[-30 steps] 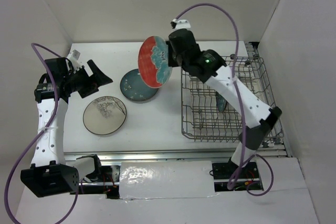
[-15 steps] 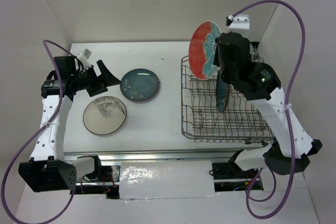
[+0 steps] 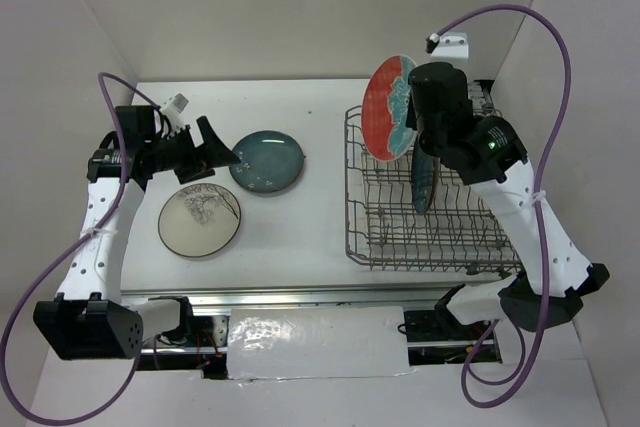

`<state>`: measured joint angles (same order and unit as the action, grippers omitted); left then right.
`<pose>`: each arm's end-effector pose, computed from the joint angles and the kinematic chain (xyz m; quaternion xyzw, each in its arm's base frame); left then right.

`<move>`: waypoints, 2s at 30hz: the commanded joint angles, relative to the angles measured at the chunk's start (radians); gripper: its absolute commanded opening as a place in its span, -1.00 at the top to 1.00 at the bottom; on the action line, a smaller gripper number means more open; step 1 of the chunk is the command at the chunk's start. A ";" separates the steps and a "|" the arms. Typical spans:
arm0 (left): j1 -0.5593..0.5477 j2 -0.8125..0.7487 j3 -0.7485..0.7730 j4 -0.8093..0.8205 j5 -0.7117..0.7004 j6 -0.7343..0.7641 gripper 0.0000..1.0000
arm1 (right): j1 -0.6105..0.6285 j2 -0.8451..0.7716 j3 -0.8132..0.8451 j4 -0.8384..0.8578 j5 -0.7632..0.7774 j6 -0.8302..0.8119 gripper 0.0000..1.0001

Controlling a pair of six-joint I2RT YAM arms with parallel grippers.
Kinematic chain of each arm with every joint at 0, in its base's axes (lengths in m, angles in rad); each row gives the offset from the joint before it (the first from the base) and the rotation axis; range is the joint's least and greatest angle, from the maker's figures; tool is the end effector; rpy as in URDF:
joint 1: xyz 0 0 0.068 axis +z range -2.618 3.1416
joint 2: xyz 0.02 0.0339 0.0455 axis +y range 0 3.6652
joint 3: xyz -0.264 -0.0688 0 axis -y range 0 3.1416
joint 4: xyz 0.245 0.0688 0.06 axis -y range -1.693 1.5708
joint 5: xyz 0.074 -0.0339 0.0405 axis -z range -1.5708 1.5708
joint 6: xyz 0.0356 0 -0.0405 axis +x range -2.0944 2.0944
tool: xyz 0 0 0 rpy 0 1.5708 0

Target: Load the plates into the dish rack

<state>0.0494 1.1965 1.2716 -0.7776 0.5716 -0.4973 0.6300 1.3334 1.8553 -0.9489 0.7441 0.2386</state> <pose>0.2433 -0.0073 0.3703 -0.1208 0.8701 -0.3390 0.3367 0.2013 0.1170 0.5028 0.0407 0.8067 -0.0651 0.5860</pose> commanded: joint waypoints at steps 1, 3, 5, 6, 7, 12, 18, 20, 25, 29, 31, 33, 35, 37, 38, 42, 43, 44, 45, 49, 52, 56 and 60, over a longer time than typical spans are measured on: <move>-0.005 0.012 0.028 0.038 0.022 0.026 -0.98 | -0.009 -0.042 0.006 0.163 0.067 0.036 1.00; -0.006 0.020 0.029 0.037 0.031 0.029 -0.98 | -0.007 -0.059 -0.019 0.171 0.075 0.033 1.00; -0.010 0.028 0.025 0.044 0.053 0.040 -0.99 | -0.004 -0.066 -0.033 0.165 0.095 0.036 1.00; -0.019 0.035 0.026 0.046 0.068 0.043 -0.99 | 0.000 -0.066 -0.051 0.165 0.101 0.036 1.00; -0.026 0.040 0.025 0.047 0.082 0.049 -0.98 | 0.003 -0.066 -0.060 0.165 0.110 0.034 1.00; -0.095 0.080 0.044 0.031 0.057 0.055 -0.99 | 0.042 -0.059 -0.116 0.185 0.190 -0.004 1.00; -0.106 0.078 0.052 0.023 0.028 0.055 -0.98 | 0.068 -0.069 -0.172 0.176 0.264 0.004 1.00; -0.106 0.077 0.055 0.021 0.019 0.054 -0.99 | 0.069 -0.085 -0.185 0.183 0.267 0.005 1.00; -0.106 0.078 0.055 0.021 0.016 0.049 -0.99 | 0.056 -0.128 -0.118 0.229 0.190 -0.022 1.00; -0.106 0.077 0.057 0.023 0.010 0.045 -0.99 | 0.025 -0.122 -0.035 0.254 0.132 -0.054 1.00; -0.106 0.075 0.055 0.018 0.007 0.045 -0.98 | 0.007 -0.114 0.004 0.266 0.127 -0.062 1.00; -0.106 0.074 0.054 0.018 0.004 0.046 -0.99 | -0.009 -0.111 0.027 0.283 0.150 -0.074 1.00; -0.106 0.072 0.054 0.018 0.001 0.048 -0.99 | -0.047 -0.118 0.047 0.303 0.169 -0.087 1.00; -0.106 0.075 0.054 0.018 0.001 0.046 -0.99 | -0.099 -0.129 0.057 0.337 0.169 -0.102 1.00; -0.106 0.075 0.057 0.017 0.004 0.048 -0.99 | -0.122 -0.131 0.068 0.338 0.169 -0.108 1.00; -0.108 0.072 0.054 0.024 0.022 0.043 -0.99 | -0.242 -0.146 0.088 0.346 0.126 -0.120 1.00; -0.109 0.072 0.054 0.027 0.020 0.043 -0.98 | -0.242 -0.148 0.087 0.343 0.126 -0.117 1.00; -0.109 0.075 0.051 0.031 0.017 0.042 -0.99 | -0.277 -0.155 0.084 0.343 0.127 -0.120 1.00; -0.111 0.078 0.052 0.031 0.016 0.042 -0.99 | -0.295 -0.164 0.070 0.340 0.130 -0.119 1.00; -0.112 0.084 0.054 0.024 0.016 0.043 -0.99 | -0.389 -0.223 -0.008 0.380 0.127 -0.133 1.00; -0.114 0.089 0.060 0.024 0.013 0.045 -0.99 | -0.441 -0.261 -0.059 0.410 0.112 -0.153 1.00; -0.115 0.092 0.064 0.024 0.010 0.043 -0.99 | -0.496 -0.299 -0.148 0.447 0.091 -0.222 1.00; -0.115 0.104 0.074 0.028 0.016 0.046 -0.99 | -0.535 -0.365 -0.249 0.472 0.025 -0.228 1.00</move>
<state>-0.0620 1.2900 1.2980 -0.7696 0.5739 -0.4702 0.1139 1.0332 1.6306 -0.7300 0.8162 0.0181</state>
